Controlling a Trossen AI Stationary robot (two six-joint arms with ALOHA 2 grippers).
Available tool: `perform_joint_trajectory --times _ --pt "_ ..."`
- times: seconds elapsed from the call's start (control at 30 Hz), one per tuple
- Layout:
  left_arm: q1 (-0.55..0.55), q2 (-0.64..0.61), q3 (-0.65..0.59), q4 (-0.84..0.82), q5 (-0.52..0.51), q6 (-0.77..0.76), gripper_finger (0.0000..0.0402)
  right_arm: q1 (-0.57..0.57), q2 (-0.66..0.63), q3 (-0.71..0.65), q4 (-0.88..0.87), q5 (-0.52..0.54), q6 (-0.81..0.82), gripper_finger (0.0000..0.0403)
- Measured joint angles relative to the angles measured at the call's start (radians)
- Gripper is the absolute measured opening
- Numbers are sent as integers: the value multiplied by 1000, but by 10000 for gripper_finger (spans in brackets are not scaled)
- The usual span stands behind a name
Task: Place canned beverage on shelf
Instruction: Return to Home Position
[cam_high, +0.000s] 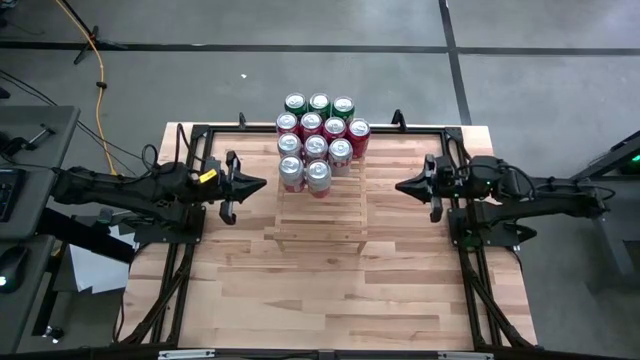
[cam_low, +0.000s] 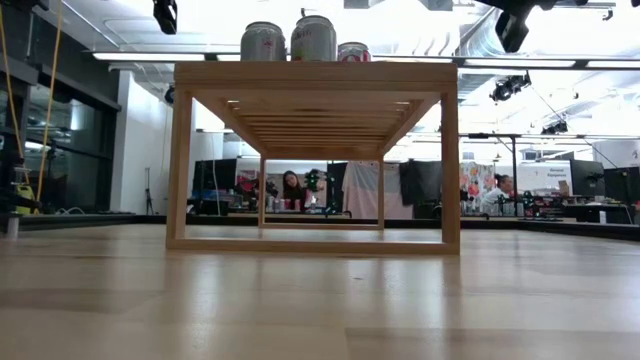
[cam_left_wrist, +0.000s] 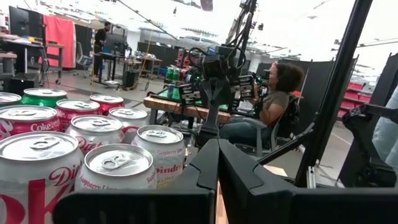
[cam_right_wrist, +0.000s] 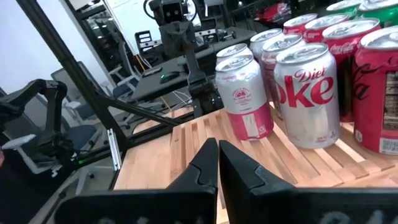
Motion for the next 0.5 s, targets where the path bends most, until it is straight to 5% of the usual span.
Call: perform_joint_trajectory --times 0.5 --pt "0 0 0 0 0 19 1 0 22 0 -1 -6 6 0"
